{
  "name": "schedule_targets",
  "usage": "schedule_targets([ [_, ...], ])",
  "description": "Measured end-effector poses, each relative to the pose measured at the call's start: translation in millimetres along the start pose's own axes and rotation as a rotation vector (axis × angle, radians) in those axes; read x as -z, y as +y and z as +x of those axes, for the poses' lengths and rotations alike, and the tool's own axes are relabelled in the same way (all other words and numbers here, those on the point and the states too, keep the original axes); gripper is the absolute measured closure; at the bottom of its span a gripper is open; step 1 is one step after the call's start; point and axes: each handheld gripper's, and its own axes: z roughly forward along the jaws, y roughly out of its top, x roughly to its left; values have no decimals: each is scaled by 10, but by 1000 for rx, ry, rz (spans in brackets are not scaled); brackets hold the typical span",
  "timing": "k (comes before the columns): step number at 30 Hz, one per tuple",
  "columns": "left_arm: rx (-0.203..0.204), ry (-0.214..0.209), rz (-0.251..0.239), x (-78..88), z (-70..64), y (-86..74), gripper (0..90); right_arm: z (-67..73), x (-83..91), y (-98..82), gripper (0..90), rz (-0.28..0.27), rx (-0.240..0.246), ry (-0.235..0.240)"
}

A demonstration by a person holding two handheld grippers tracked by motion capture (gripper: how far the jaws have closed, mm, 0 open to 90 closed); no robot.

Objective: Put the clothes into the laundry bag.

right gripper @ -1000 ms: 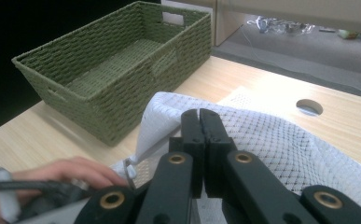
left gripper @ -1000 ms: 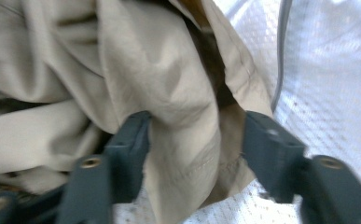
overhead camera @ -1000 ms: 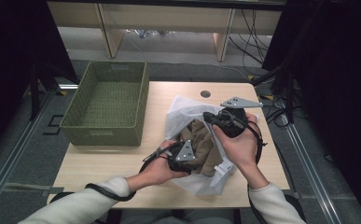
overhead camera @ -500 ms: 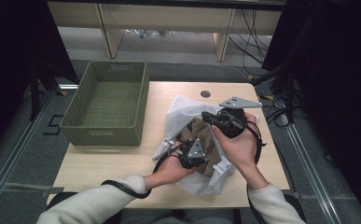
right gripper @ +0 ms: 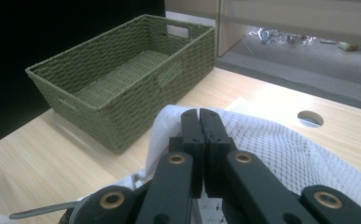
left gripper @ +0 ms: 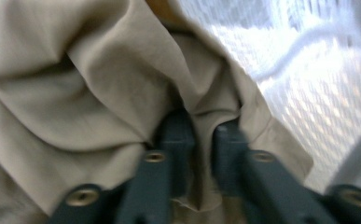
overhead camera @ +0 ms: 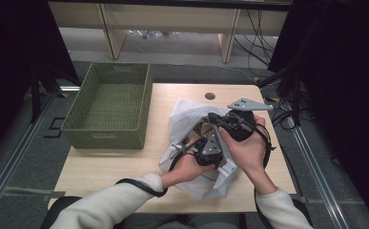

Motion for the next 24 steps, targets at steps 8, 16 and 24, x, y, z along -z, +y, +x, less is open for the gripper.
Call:
schedule_targets([
  [8,-71,-58,33,380,19,-59,509,-18,-34,-71,900,47,-16,-4],
  [16,-69,59,-19,1151,265,-173,514,-41,-47,-111,900,58,0,-13],
  [24,-30,222,-20,1531,559,-300,497,-61,-27,-166,900,71,-35,-23],
])
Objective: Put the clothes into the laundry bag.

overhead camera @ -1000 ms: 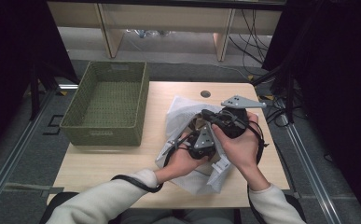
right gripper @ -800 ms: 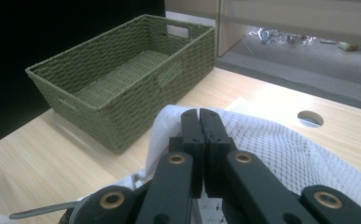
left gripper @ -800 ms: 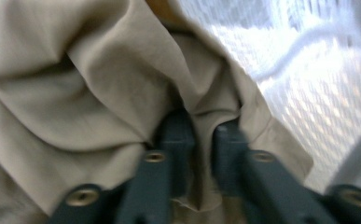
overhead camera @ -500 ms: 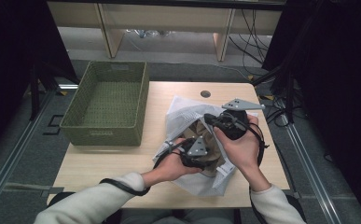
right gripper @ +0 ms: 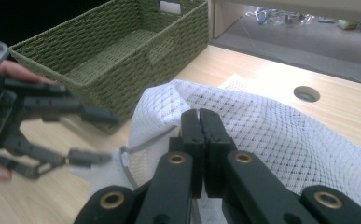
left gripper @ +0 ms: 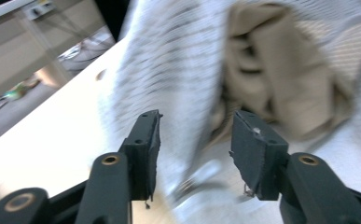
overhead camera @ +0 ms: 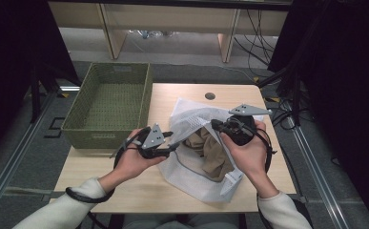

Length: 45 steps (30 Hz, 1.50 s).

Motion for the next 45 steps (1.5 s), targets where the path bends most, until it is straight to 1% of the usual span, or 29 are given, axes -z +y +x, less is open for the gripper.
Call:
schedule_targets([
  [1,-7,-3,29,-3,18,-21,469,2,-1,-2,900,-5,1,-7],
  [2,6,-4,25,-23,9,-34,459,-14,0,4,900,0,24,-1],
  [3,3,-15,39,-43,2,-46,445,-6,2,4,900,6,17,5],
  [5,31,-57,45,-79,-29,-59,421,4,-11,1,900,0,12,8],
  [7,41,-74,66,-96,-59,-65,405,5,-2,4,900,4,18,4],
  [8,21,-74,79,-93,-62,-66,404,9,-2,5,900,3,12,12],
  [9,32,-66,88,-97,-76,-76,399,-1,13,10,900,0,28,-4],
  [10,17,-60,117,-91,-64,-87,387,-3,17,11,900,-4,28,-4],
  [12,37,-51,160,-86,-61,-132,373,-6,13,8,900,-12,30,-11],
  [13,51,-47,168,-93,-61,-164,374,-6,12,8,900,-10,31,-12],
  [14,59,-50,178,-94,-57,-183,373,1,3,6,900,-8,15,13],
  [16,76,-51,212,-80,-41,-225,374,9,1,7,900,5,11,13],
  [18,88,-54,232,-68,-29,-259,387,9,3,6,900,-1,35,-3],
  [19,105,-60,247,-68,-25,-277,407,29,4,6,900,7,19,-1],
  [22,145,-80,291,-106,-14,-335,484,34,-16,4,900,6,25,16],
  [24,155,-94,298,-127,-2,-364,586,48,-9,2,900,15,28,8],
  [25,175,-102,293,-135,9,-378,618,43,-6,3,900,14,38,9],
  [26,194,-107,287,-138,13,-385,668,53,-5,-4,900,11,26,6],
  [28,188,-106,291,-118,44,-385,731,42,-7,-9,900,17,31,20],
  [29,204,-117,279,-112,46,-385,762,43,0,-15,900,14,21,7],
  [31,182,-114,273,-74,67,-375,826,32,-5,-20,900,16,24,15],
  [32,193,-112,271,-61,58,-373,848,33,-7,-22,900,18,21,15],
  [33,185,-115,269,-48,60,-374,864,34,-4,-24,900,24,23,9],
  [34,195,-118,276,-32,46,-374,875,30,-12,-27,900,29,32,10],
  [39,170,-132,283,50,-20,-384,884,59,-41,-77,900,58,27,13],
  [41,153,-141,284,92,-44,-393,885,51,-53,-96,900,66,42,18],
  [42,164,-146,280,104,-60,-399,885,44,-53,-105,900,77,56,27],
  [43,156,-148,283,121,-67,-407,885,52,-53,-119,900,76,50,17],
  [45,145,-158,287,159,-96,-423,885,70,-52,-156,900,104,34,28],
])
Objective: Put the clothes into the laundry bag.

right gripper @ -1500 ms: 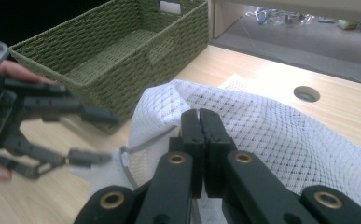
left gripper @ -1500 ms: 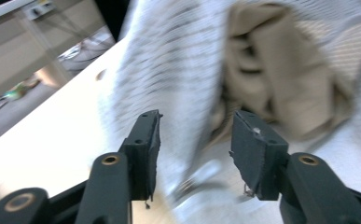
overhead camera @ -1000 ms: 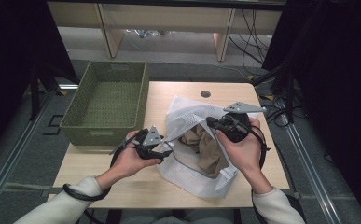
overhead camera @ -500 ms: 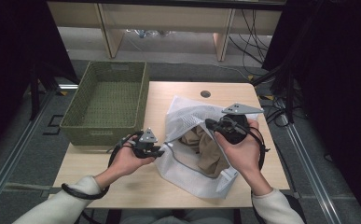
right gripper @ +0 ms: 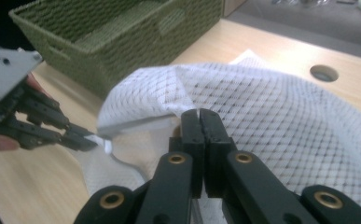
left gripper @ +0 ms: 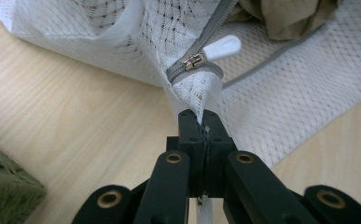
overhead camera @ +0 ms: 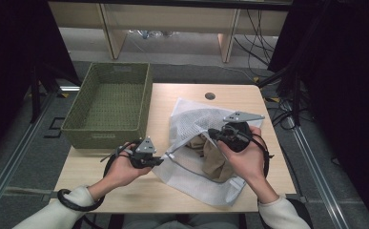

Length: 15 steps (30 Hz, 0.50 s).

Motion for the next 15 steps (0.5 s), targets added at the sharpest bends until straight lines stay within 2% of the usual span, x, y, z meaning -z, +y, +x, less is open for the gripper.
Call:
schedule_targets([
  [5,-12,-46,11,33,-102,-88,885,-8,-54,-140,900,52,48,24],
  [7,-19,-63,19,52,-157,-117,885,18,-74,-210,900,91,39,29],
  [8,-31,-72,20,57,-169,-123,885,21,-88,-253,900,112,58,36],
  [9,-24,-81,18,62,-194,-141,885,40,-91,-279,900,132,40,42],
  [10,-20,-83,18,64,-209,-150,885,44,-115,-322,900,135,57,45],
  [11,-20,-91,12,61,-227,-160,885,62,-124,-350,900,141,40,40],
  [12,-36,-91,30,66,-224,-167,885,57,-127,-376,900,157,58,40],
  [13,-27,-100,23,61,-248,-175,885,52,-139,-397,900,163,73,45],
  [14,-31,-105,26,58,-264,-180,885,66,-144,-420,900,177,48,42],
  [15,-39,-113,29,56,-277,-183,885,60,-156,-437,900,181,54,50],
])
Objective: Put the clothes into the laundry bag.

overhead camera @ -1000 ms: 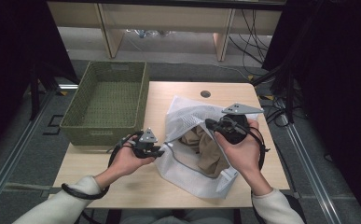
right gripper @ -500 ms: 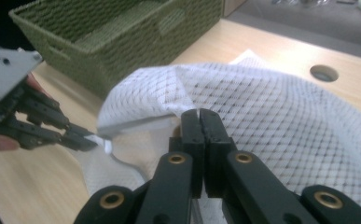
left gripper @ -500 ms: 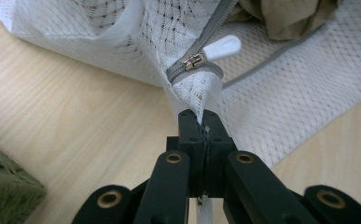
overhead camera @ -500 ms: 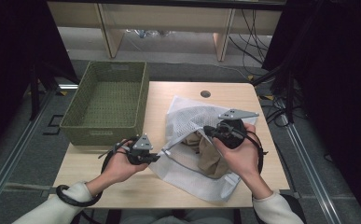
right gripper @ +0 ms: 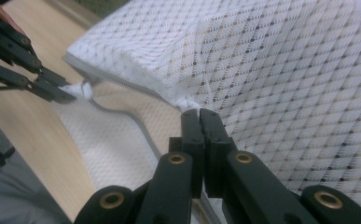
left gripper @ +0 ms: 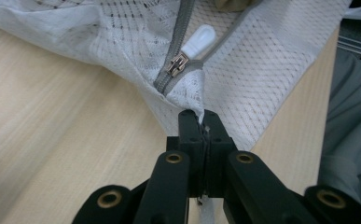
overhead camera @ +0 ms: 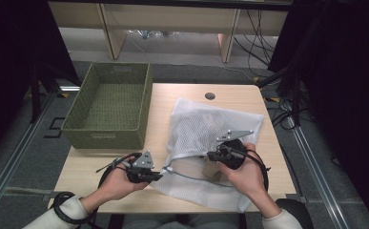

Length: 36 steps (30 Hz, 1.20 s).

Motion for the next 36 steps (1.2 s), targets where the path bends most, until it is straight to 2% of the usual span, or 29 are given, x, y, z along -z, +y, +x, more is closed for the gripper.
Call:
schedule_targets([
  [1,0,-7,2,-6,-16,-5,884,-4,1,-15,900,28,4,2],
  [2,-2,-13,6,-12,-31,-10,884,14,-14,-42,900,55,-25,1],
  [3,-11,-20,11,-19,-39,-14,884,15,-31,-65,900,80,-34,5],
  [4,-11,-22,14,-25,-54,-17,884,0,-53,-92,900,92,-21,1],
  [5,-18,-29,20,-34,-65,-18,884,1,-70,-118,900,113,-37,0],
  [7,-26,-39,24,-52,-87,-15,884,-27,-98,-156,900,127,-32,3],
  [9,-37,-54,29,-67,-101,-8,884,-28,-107,-189,900,171,-60,1],
  [10,-47,-62,35,-75,-108,-3,884,-47,-129,-210,900,183,-51,6],
  [11,-45,-76,33,-94,-128,-2,884,-49,-147,-230,900,210,-69,7],
  [12,-55,-81,41,-100,-133,-1,883,-78,-182,-261,900,228,-58,13],
  [17,-87,-147,50,-161,-215,4,879,-126,-263,-350,900,308,-63,21],
  [23,-90,-165,55,-222,-250,7,873,-261,-354,-426,900,390,-98,6],
  [28,-92,-185,62,-334,-303,65,867,-399,-428,-419,900,410,-142,-40],
  [29,-105,-189,70,-351,-297,85,865,-433,-442,-415,900,399,-129,-46],
  [30,-100,-193,67,-371,-302,100,865,-457,-451,-402,900,396,-129,-50],
  [33,-94,-197,68,-423,-290,137,864,-502,-478,-366,900,390,-145,-77],
  [36,-90,-191,70,-481,-286,176,864,-569,-530,-327,900,362,-115,-107],
])
